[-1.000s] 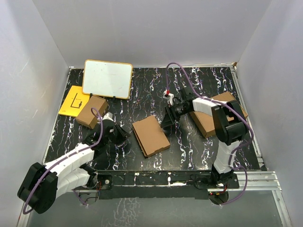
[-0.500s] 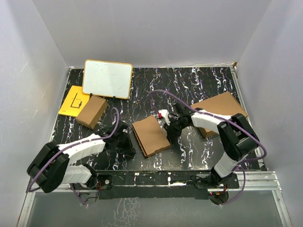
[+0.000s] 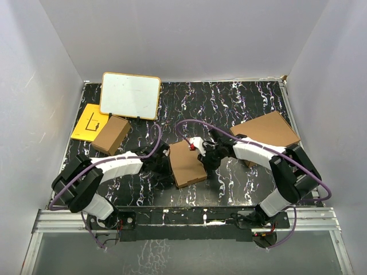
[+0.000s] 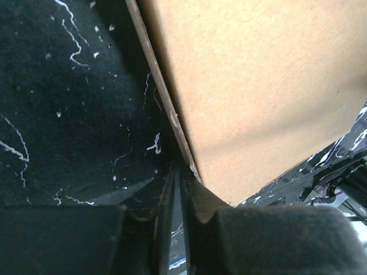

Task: Fold the paper box

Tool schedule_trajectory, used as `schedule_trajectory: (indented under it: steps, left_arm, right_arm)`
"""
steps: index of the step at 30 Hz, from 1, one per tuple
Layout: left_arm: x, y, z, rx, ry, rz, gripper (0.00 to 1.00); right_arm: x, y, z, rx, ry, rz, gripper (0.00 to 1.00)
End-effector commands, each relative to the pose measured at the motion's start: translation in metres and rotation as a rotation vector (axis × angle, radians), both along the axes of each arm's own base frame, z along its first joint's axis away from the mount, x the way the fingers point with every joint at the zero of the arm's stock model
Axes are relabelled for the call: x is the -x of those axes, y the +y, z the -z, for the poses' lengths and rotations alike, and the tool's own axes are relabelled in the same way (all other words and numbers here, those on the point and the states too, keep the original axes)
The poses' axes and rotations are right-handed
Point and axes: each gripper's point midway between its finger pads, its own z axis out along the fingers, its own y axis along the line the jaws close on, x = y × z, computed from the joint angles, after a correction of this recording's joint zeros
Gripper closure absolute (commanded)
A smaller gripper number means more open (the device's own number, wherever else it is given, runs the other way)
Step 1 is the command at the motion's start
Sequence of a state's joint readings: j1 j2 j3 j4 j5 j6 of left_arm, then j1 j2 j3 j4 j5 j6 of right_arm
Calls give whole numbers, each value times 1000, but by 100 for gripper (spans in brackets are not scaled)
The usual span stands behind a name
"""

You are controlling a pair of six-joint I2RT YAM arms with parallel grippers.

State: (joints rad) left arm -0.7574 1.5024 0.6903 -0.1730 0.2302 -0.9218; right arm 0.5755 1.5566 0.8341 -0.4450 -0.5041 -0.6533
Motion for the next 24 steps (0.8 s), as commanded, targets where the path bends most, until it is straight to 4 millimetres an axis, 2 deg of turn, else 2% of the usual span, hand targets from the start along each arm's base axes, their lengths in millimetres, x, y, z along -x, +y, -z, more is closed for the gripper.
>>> schedule_trajectory:
  steps: [1, 5, 10, 15, 18, 20, 24]
  left_arm:
    - [-15, -15, -35, 77, -143, 23, 84]
    - [7, 15, -35, 46, -193, 80, 71]
    - [24, 23, -29, 126, -305, 202, 74]
    - [42, 15, -24, 218, -322, 288, 99]
    - [47, 3, -26, 253, -363, 338, 100]
    - [49, -1, -21, 254, -331, 321, 100]
    - [49, -9, -8, 231, -205, 250, 100]
  right_arm:
    - [-13, 21, -42, -223, -3, -22, 77]
    - [-8, 2, -52, -258, -38, -73, 72]
    - [7, -1, -49, -273, -85, -205, 71]
    - [6, -11, -36, -208, -74, -222, 74]
    - [8, -15, -27, -182, -69, -217, 82]
    - [9, -16, -23, -178, -39, -178, 91]
    - [12, -18, -16, -168, -10, -117, 92]
